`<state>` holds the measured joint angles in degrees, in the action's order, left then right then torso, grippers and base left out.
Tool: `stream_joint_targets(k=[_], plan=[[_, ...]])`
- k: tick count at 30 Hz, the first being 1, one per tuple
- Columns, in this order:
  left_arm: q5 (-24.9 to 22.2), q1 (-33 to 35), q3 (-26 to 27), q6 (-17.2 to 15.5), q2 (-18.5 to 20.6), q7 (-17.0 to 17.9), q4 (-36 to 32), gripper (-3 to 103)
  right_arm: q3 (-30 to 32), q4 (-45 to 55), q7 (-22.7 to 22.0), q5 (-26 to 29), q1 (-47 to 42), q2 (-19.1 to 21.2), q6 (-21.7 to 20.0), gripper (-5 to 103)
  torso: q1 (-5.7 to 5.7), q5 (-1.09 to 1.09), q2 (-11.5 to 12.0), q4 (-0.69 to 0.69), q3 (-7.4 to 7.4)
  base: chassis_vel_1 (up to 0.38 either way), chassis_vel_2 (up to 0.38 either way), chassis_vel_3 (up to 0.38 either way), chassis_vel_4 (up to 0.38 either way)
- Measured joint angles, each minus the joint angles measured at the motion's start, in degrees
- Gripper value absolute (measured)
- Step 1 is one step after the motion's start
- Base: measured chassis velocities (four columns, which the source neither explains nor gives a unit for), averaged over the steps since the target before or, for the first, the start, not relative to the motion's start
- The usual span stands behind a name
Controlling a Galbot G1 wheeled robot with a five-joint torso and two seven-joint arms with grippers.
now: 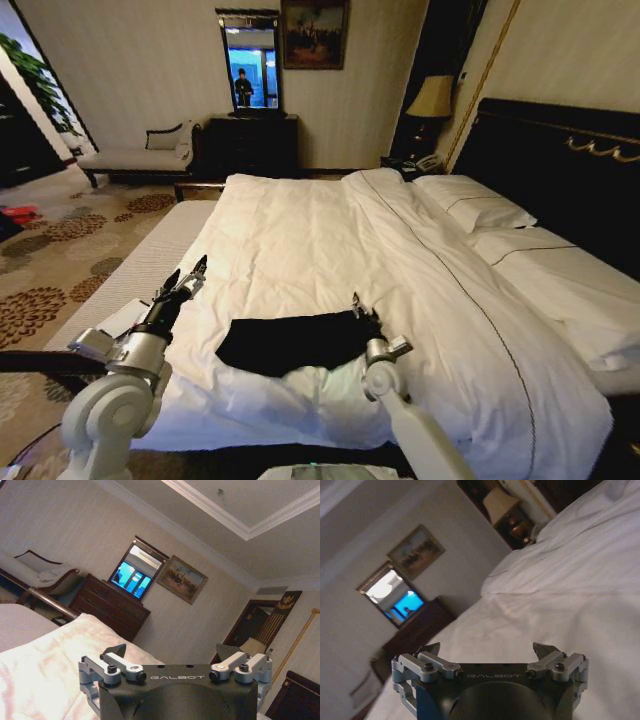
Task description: Fold the clothes on the bed.
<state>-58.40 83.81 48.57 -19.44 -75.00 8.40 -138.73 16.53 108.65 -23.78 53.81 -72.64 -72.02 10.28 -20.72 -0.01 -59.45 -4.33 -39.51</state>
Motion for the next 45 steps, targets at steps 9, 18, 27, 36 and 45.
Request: stream_joint_targets(k=[9,18,27,36,45], plan=[[-0.1,0.4,-0.2,-0.1,-0.3,0.6,-0.8,100,1.8,3.1,-10.9,2.8,-7.1,4.6,-12.3,100,0.00,0.02,0.0,-0.01,0.00,0.000,0.000,0.000,0.000],[0.2,1.0,-0.2,-0.5,-0.1,1.4,-1.4,100,-0.8,4.1,-11.8,12.1,-7.2,-0.9,-11.5,100,-0.01,0.00,0.0,0.01,0.00,0.000,0.000,0.000,0.000],[0.1,1.2,0.5,-0.5,1.4,1.9,-1.6,100,-2.8,0.4,-9.3,12.8,-5.4,-5.0,-8.4,91,-0.01,0.00,0.0,0.00,0.00,0.000,0.000,0.000,0.000],[0.2,0.6,-0.3,-0.7,1.1,2.1,-1.3,100,-1.6,-0.6,-8.3,13.2,-5.0,-5.9,-6.7,58,-0.01,0.01,0.0,0.00,0.00,0.000,0.000,0.000,0.000],[0.3,0.5,-0.1,-0.7,1.6,2.1,-1.0,100,1.0,1.1,-7.3,12.5,-5.9,-7.7,-3.1,15,-0.01,0.02,0.0,0.01,0.00,0.000,0.000,0.000,0.000]])
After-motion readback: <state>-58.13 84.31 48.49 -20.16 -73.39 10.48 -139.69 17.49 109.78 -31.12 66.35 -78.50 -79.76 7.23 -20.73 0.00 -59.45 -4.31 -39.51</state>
